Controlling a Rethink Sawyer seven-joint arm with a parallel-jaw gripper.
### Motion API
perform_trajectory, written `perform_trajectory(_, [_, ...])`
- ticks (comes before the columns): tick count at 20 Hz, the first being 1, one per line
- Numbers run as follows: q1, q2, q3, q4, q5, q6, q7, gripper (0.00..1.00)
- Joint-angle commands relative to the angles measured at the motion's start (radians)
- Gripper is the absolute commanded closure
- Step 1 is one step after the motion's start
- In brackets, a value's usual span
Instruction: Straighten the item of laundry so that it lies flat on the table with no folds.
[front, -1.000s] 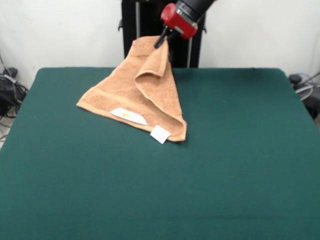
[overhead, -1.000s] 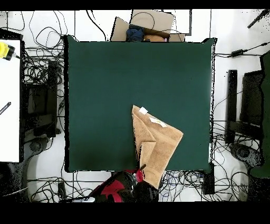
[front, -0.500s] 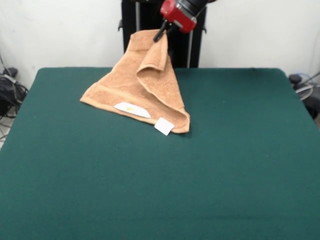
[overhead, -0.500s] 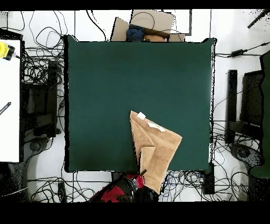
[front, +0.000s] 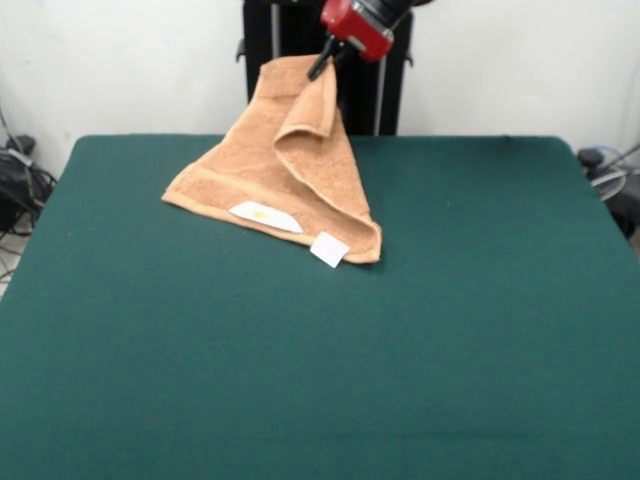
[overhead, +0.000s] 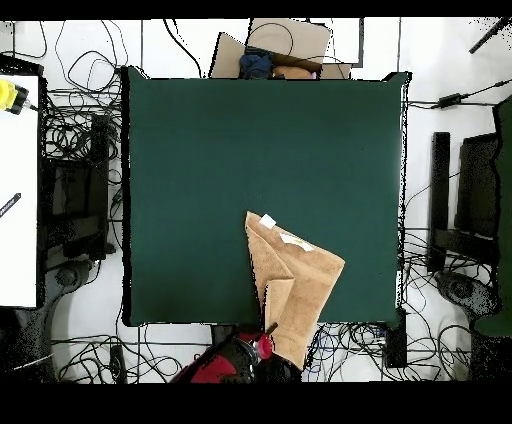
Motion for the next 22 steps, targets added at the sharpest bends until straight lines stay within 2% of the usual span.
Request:
perform_trajectory(1, [0.004, 0.007, 0.099, -0.029, 0.076, -0.063, 0.235, 1.00])
perform_trajectory(6, [0.003, -0.003, 0.086, -0.013, 0.070, -0.090, 0.235, 1.00])
perform_trajectory(10, [-0.029, -0.071, 0.071, 0.015, 0.012, -0.090, 0.219, 1.00])
perform_trajectory(15, [-0.038, -0.121, 0.060, 0.023, -0.010, -0.061, 0.184, 1.00])
perform_trajectory(22, [-0.065, -0.088, 0.064, 0.015, -0.012, -0.109, 0.183, 1.00])
